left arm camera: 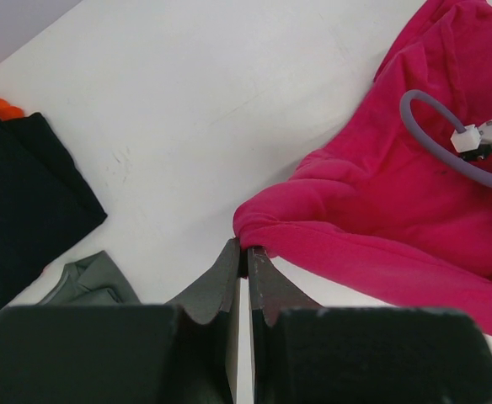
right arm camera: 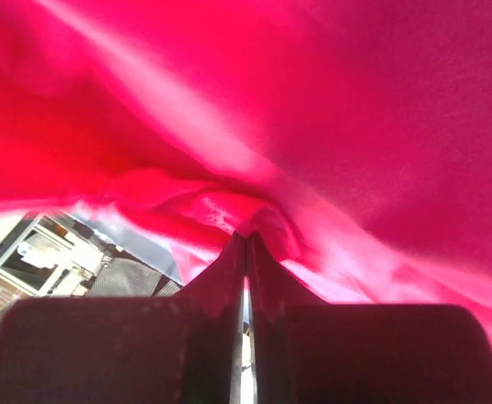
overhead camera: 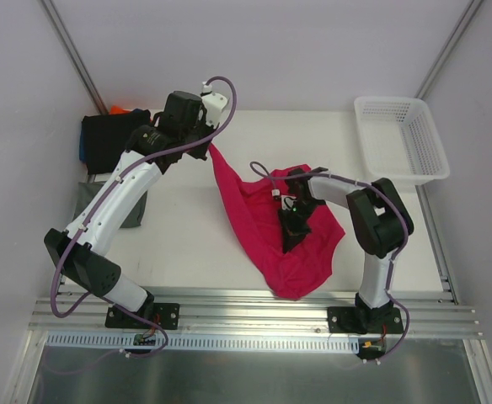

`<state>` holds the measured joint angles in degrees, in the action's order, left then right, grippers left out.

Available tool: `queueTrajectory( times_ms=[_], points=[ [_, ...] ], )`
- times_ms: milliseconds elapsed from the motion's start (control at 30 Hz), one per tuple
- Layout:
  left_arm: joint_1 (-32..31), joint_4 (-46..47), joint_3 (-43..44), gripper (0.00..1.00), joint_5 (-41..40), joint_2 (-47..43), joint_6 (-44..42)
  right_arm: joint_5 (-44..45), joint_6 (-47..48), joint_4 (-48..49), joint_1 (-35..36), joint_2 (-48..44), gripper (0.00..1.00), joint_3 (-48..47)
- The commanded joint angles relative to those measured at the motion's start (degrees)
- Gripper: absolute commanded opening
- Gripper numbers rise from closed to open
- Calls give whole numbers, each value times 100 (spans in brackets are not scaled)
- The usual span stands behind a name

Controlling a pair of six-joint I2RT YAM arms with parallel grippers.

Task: Fold and stack the t-shirts
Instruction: Flatten the tshirt out

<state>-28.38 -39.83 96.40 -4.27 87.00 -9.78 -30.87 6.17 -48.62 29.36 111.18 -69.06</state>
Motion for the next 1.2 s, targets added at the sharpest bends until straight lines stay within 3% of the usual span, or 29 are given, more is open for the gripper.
queueTrajectory(
  times_ms=[0, 167, 400, 667, 867, 1000, 1100, 1167],
  points=[
    [78, 72, 142, 0, 76, -236, 73, -33, 155, -174, 17, -175, 1, -484],
    [78, 64, 169, 0, 85, -227, 82, 405, 358, -464, -255, -123, 1, -1390],
    [87, 72, 160, 0, 84, -236, 108, 1030, 560, -473, -1204, 97, 1, -2823],
    [87, 72, 204, 0, 102, -254, 152, 1278, 675, -438, -1205, -96, 1, -2552],
    [87, 72, 177, 0, 120, -280, 169, 795, 192, -473, -460, -316, 1, -2200],
    [87, 72, 169, 0, 111, -280, 170, 600, -99, -350, 497, -167, 1, -2261],
    [87, 72, 160, 0, 102, -298, 169, 556, -187, -298, 877, -35, 14, -2428],
    [87, 72, 151, 0, 111, -298, 170, 643, -187, -288, 948, -69, 34, -2402]
  ],
)
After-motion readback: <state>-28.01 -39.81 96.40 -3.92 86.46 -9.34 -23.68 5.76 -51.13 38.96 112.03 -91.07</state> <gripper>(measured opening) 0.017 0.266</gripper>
